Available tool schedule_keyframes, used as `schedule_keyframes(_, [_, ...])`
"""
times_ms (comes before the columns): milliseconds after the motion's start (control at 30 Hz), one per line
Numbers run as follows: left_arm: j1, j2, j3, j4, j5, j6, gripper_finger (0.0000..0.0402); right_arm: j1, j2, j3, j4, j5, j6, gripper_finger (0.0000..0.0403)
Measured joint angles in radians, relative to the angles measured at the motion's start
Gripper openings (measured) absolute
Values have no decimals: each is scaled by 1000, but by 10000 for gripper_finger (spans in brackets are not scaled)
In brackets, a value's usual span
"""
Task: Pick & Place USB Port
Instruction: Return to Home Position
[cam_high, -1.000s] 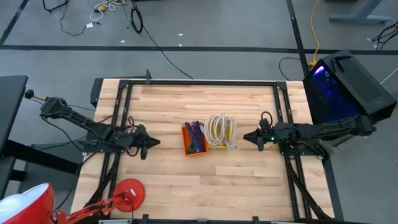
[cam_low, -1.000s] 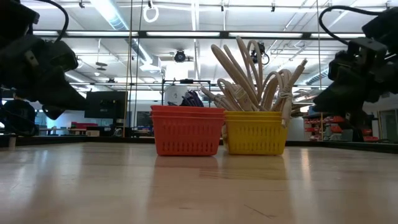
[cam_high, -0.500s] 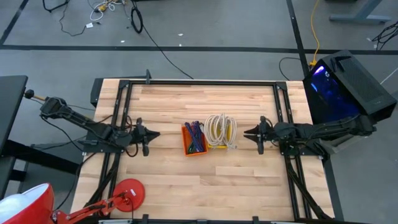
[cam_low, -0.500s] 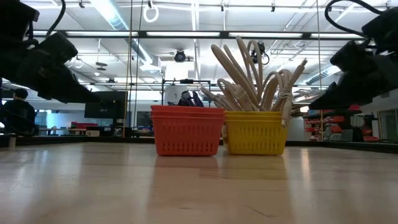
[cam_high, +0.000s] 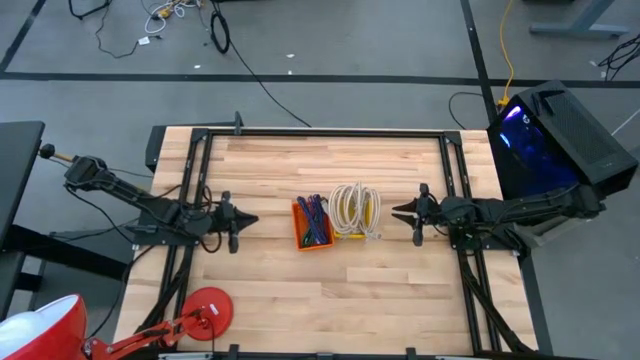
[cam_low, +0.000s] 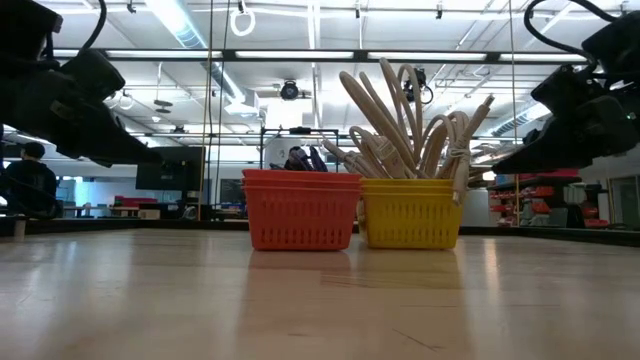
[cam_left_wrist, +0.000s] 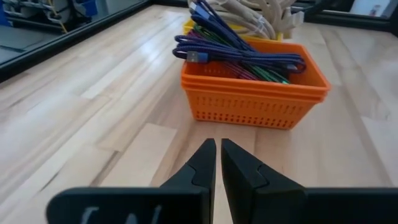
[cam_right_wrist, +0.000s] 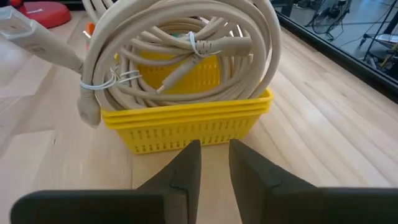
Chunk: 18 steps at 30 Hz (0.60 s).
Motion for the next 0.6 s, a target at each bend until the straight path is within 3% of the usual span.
schedule_keyframes(600, [0,0,0,2,13,-1,28,0,0,0,0,0,4,84])
